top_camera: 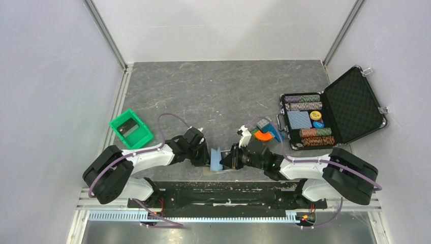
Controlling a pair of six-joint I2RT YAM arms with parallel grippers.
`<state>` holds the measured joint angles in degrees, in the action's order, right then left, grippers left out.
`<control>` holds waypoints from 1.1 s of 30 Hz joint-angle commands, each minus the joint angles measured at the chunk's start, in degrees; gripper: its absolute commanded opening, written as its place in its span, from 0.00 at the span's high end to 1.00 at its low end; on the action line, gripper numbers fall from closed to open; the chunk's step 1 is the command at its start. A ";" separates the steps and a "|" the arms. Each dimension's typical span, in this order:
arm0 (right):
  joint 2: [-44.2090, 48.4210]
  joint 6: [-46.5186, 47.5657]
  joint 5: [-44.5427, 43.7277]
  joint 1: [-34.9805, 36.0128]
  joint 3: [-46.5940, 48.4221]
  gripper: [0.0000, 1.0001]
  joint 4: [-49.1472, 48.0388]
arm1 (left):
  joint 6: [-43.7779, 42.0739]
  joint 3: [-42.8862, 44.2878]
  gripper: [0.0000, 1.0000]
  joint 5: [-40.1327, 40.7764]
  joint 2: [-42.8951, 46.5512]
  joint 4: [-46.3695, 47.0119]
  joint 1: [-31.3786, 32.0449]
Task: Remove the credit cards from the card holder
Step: Open the card holder at the corner of the board.
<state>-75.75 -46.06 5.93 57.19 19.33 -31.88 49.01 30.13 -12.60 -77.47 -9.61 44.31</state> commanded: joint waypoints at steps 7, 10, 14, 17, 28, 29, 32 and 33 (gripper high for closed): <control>-4.58 -0.44 2.16 -0.37 0.95 0.81 -4.17 | 0.31 1.16 0.64 1.55 3.25 -6.50 -0.02; -4.91 -0.22 2.15 -0.41 1.15 0.72 -3.97 | -0.06 2.32 0.60 2.19 4.36 -8.84 -0.02; -5.05 -0.02 2.80 -0.41 1.48 0.73 -4.13 | -0.47 3.29 0.56 4.42 5.72 -11.77 -0.18; -4.47 0.22 3.01 -0.39 1.59 0.86 -4.38 | -0.84 4.35 0.56 5.90 6.60 -14.17 -0.28; 4.48 4.29 -6.68 -0.67 1.06 1.00 9.76 | -6.83 12.19 0.55 3.77 4.65 -20.68 -0.37; 5.81 4.52 -7.72 -0.71 0.82 1.00 11.22 | -7.06 12.45 0.55 3.72 4.35 -20.64 -0.37; 8.42 5.11 -9.63 -0.93 1.25 1.00 14.63 | -7.52 11.88 0.55 2.87 2.80 -18.70 -0.37; 8.79 5.36 -10.14 -0.87 1.32 1.00 15.12 | -7.67 11.45 0.55 2.54 1.89 -17.65 -0.37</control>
<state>-70.04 -42.81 0.73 56.69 19.40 -20.88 44.93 41.04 -8.21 -73.12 -28.14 44.12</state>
